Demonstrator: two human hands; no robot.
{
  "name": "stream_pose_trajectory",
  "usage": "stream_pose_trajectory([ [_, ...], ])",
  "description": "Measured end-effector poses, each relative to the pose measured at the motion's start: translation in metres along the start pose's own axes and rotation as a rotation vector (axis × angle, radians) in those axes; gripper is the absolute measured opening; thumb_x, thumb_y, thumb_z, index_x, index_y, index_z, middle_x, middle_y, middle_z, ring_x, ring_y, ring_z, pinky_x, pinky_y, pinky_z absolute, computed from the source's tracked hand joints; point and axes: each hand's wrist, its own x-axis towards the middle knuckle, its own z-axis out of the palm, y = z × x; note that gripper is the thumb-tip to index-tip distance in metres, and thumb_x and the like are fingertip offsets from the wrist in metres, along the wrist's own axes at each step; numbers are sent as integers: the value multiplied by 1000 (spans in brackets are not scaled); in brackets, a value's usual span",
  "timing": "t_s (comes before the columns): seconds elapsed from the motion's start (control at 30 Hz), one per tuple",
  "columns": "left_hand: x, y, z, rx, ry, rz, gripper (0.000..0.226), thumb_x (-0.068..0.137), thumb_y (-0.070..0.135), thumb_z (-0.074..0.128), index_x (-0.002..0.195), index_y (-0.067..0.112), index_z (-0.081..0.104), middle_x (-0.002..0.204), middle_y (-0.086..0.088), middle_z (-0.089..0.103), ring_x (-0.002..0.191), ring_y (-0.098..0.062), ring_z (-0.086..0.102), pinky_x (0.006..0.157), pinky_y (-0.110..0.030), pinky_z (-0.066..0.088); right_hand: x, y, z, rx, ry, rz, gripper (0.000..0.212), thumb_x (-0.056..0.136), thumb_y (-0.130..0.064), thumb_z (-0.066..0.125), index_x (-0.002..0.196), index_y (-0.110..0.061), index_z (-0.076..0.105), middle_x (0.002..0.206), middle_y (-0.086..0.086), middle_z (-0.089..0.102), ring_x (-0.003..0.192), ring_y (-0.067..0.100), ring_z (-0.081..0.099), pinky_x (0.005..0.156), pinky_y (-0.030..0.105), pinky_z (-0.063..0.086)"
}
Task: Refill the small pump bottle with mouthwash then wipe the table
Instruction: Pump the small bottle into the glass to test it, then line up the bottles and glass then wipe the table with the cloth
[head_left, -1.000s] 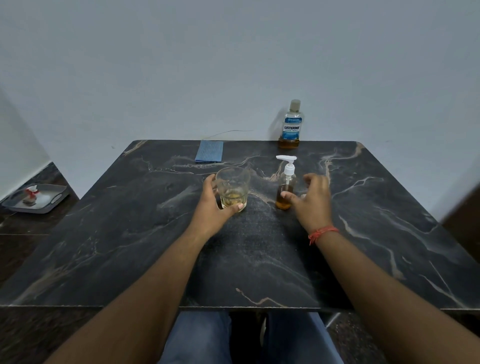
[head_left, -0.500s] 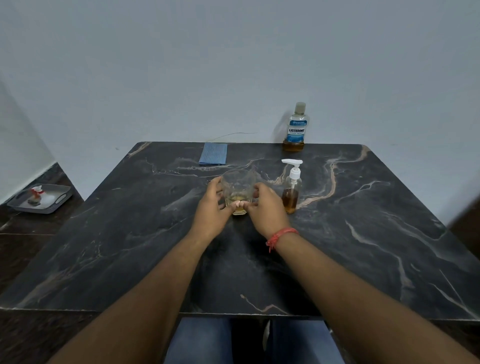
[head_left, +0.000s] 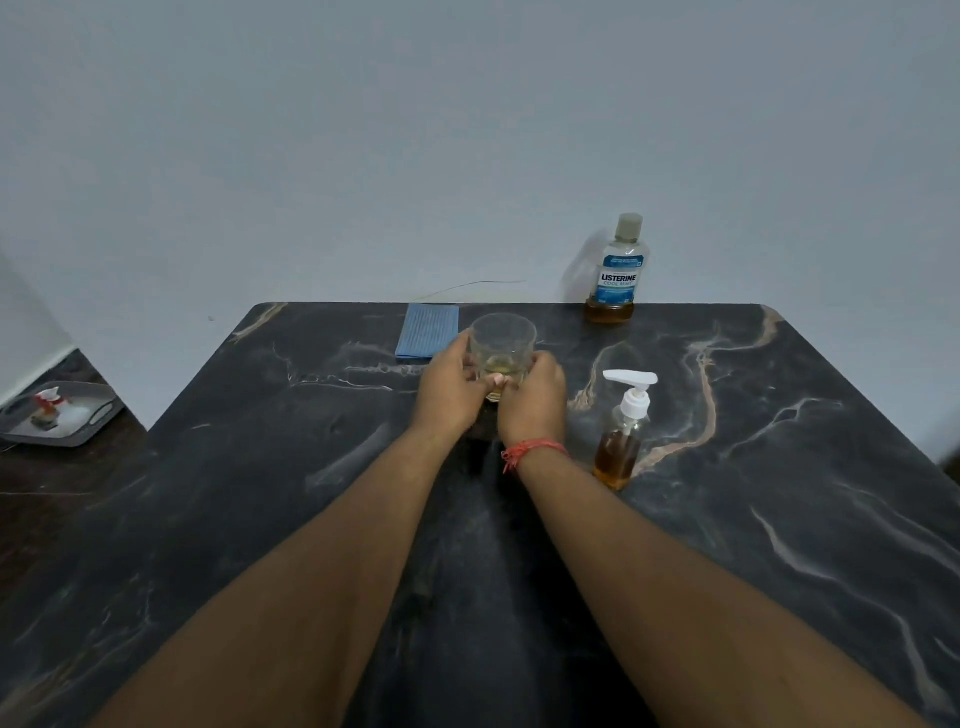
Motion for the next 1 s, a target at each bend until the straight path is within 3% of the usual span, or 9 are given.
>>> stream_pose_trajectory([
  [0.23,79,-16,10,42,31,-39,57,85,10,78,136,23,55,102,7,71,96,-8,68,88,-24,54,61,-8,44,69,1,65,26,91,-7,52,116,-10,58,116,5,55,93,17,55,81,29,46],
  [0.33,107,-23,13,42,39,-68,67,86,14,77,146,21,47,116,-1,72,105,-14,68,95,-32,54,83,-4,64,72,-29,67,40,92,-7,50,132,-10,51,127,7,54,108,22,58,95,37,51],
  [0.43,126,-28,16,56,37,-79,52,87,16,76,134,26,55,112,3,73,103,-14,68,94,-38,55,98,0,79,114,-48,88,49,91,-7,50,139,-11,46,136,8,51,118,24,56,103,39,48],
  [0.57,137,-27,16,14,32,-96,51,86,15,76,132,27,57,111,0,74,105,-17,68,92,-37,54,108,3,91,139,-61,104,54,89,-5,48,141,-16,45,140,6,51,121,25,55,104,44,48],
  [0.77,128,-16,9,8,20,-116,61,91,18,72,147,20,46,125,-5,67,113,-19,62,99,-38,50,105,-2,87,101,-99,97,60,86,1,46,143,-15,40,143,8,48,125,27,53,104,47,46],
  [0.87,110,-8,3,18,29,-150,66,97,25,65,155,18,34,140,-6,59,127,-21,55,105,-35,44,90,-10,75,81,-132,76,64,85,1,46,146,-16,37,148,7,44,127,27,51,106,46,45],
  [1.0,64,3,-8,65,55,-117,53,103,29,55,153,21,39,143,-6,56,127,-18,54,96,-25,39,52,-15,43,3,-219,-18,74,86,8,43,154,-16,26,160,5,26,139,25,39,114,42,37],
])
